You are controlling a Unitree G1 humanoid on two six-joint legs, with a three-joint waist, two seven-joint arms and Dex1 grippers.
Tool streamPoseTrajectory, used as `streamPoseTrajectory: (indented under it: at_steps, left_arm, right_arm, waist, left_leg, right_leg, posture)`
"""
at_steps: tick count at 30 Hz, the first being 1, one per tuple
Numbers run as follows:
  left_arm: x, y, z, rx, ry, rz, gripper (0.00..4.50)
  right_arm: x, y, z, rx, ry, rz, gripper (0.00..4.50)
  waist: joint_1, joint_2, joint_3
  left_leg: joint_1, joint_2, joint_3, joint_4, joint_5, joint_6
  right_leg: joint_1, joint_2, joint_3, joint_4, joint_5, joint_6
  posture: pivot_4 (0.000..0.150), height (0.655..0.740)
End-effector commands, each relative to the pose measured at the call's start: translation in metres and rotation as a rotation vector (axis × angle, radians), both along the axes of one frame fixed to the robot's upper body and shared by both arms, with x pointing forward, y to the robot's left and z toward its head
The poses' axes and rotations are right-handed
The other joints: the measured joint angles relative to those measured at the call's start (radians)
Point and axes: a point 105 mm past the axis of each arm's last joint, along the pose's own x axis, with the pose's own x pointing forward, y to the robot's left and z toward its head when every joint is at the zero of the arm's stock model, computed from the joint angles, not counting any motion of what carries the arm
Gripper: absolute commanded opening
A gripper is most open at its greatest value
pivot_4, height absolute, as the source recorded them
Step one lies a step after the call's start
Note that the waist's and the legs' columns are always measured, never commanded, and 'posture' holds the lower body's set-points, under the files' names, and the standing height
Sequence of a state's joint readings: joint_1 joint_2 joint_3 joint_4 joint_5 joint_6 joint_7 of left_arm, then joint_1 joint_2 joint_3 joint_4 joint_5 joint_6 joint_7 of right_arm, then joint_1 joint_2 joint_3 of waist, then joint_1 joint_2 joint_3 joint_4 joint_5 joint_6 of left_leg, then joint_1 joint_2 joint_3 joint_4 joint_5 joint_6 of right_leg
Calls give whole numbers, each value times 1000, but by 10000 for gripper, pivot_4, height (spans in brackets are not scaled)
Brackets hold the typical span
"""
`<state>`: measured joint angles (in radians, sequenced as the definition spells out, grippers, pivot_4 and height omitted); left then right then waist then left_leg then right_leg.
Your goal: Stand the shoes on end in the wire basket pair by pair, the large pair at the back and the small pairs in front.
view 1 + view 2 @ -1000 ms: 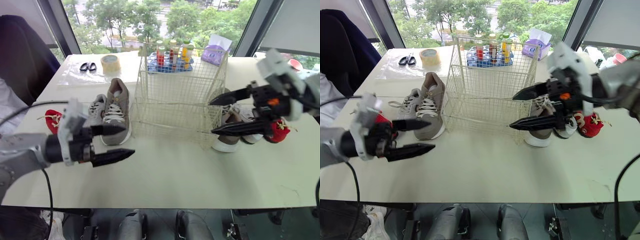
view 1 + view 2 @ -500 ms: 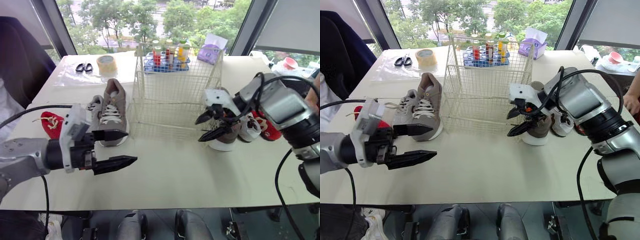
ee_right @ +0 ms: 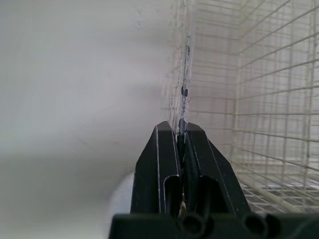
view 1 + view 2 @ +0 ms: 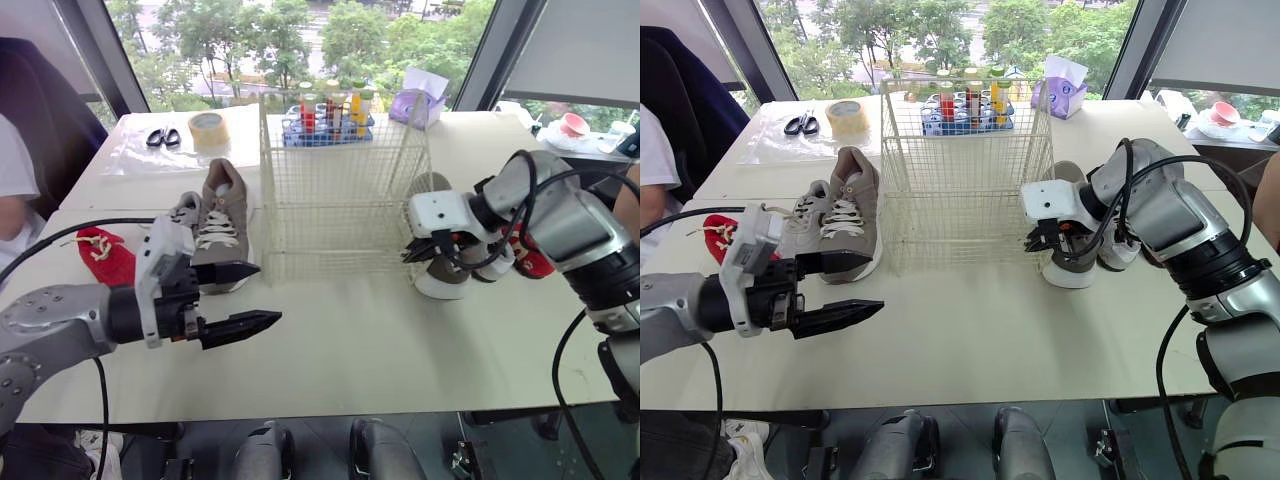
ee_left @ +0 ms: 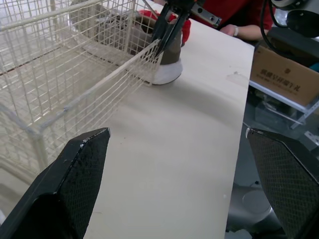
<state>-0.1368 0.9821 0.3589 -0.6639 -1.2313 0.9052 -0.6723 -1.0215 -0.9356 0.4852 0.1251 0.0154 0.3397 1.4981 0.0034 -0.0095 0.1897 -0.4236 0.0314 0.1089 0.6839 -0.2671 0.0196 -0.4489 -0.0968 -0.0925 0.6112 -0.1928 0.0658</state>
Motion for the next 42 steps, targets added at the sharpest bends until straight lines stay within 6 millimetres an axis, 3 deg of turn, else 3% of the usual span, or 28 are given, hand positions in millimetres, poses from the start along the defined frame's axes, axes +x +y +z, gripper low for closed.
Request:
streamPoseTrajectory:
  at_steps: [1, 7, 14, 17, 22, 25, 28, 29, 31, 33, 36, 39, 42]
  left_arm:
    - [2, -3, 5, -8, -29, -16, 45000]
    - [5, 0, 5, 10, -27, -18, 45000]
    - [8, -1, 3, 13, -28, -23, 45000]
    - [8, -3, 4, -6, -28, -28, 45000]
    - [9, -4, 10, -93, -21, -14, 45000]
    - [24, -6, 21, -220, -72, 85, 45000]
    - [24, -16, 15, -278, -54, 106, 45000]
    - [23, -23, 11, -311, -29, 97, 45000]
    - [23, -35, 2, -341, 1, 95, 45000]
    - [22, -43, -4, -341, 16, 88, 45000]
    - [21, -48, -18, -310, 40, 79, 45000]
    - [18, -48, -31, -262, 59, 72, 45000]
    - [12, -49, -41, -240, 78, 64, 45000]
  right_arm:
    - [-1, 14, 21, 40, -75, 72, 770]
    - [-8, 33, 14, 91, -4, 65, 770]
    - [-6, 35, 4, 87, -9, 31, 770]
    - [-4, 36, 9, 118, -29, 16, 9038]
    - [-11, 38, 55, 337, -38, -41, 32938]
    - [-25, 30, 102, 578, -69, -109, 32938]
    - [-22, 5, 137, 869, -171, -305, 32938]
    - [-15, -14, 136, 942, -229, -424, 32938]
    - [-8, -46, 124, 1038, -305, -618, 38438]
    - [-10, -62, 111, 1081, -358, -714, 44637]
    - [-17, -90, 80, 1160, -451, -911, 44637]
    - [-31, -83, 37, 1169, -393, -989, 44637]
    - [-37, -75, 8, 1181, -376, -1043, 44637]
  waist:
    - [-2, 0, 0]
    - [-18, 0, 0]
    - [-16, 0, 0]
    - [-17, 0, 0]
    - [-12, 0, 0]
    - [-6, 0, 0]
    - [4, -1, 0]
    - [7, -2, -1]
    - [14, -5, -4]
    - [16, -8, -5]
    - [11, -5, -5]
    - [7, -3, -5]
    - [1, -1, -5]
  left_leg:
    - [0, 0, 0, 0, 0, -1]
    - [0, 0, 0, 0, 1, -2]
    - [0, 1, -1, 0, 1, -2]
    - [0, 1, -1, 0, 1, -2]
    - [-1, 1, -1, 0, 1, -2]
    - [-1, 0, -2, 0, 1, -2]
    - [-1, 0, -3, 1, 1, -2]
    - [-1, 0, -3, 1, 1, -1]
    - [1, 0, -4, 1, 1, -1]
    - [2, 0, -5, 1, -1, 2]
    - [3, -1, -4, 1, -2, 5]
    - [4, 0, -4, -1, -2, 4]
    - [6, 1, -4, -1, -2, 4]
  right_leg:
    - [0, 0, 0, 1, 0, 0]
    - [-1, 1, 0, 3, 0, 0]
    - [-2, 1, 0, 3, 0, 0]
    - [-2, 1, 0, 3, 0, 0]
    - [-2, 1, 0, 4, 0, 0]
    - [-2, 0, 0, 4, 0, 0]
    - [-1, 0, 0, 3, 0, 0]
    - [0, 0, 0, 3, 0, 0]
    - [2, 0, 0, 3, 0, 0]
    - [6, -1, -2, 1, 0, -1]
    - [5, -1, 0, 2, 0, 0]
    - [4, 0, 0, 4, 0, 0]
    - [5, 3, 0, 4, 0, 0]
  posture:
    - [1500, 7400]
    - [1500, 7400]
    - [1500, 7400]
    - [1500, 7400]
    - [1500, 7400]
    - [1500, 7400]
    - [1500, 7400]
    - [1500, 7400]
    - [1500, 7400]
    - [1500, 7400]
    - [1500, 7400]
    - [1500, 7400]
    - [1500, 7400]
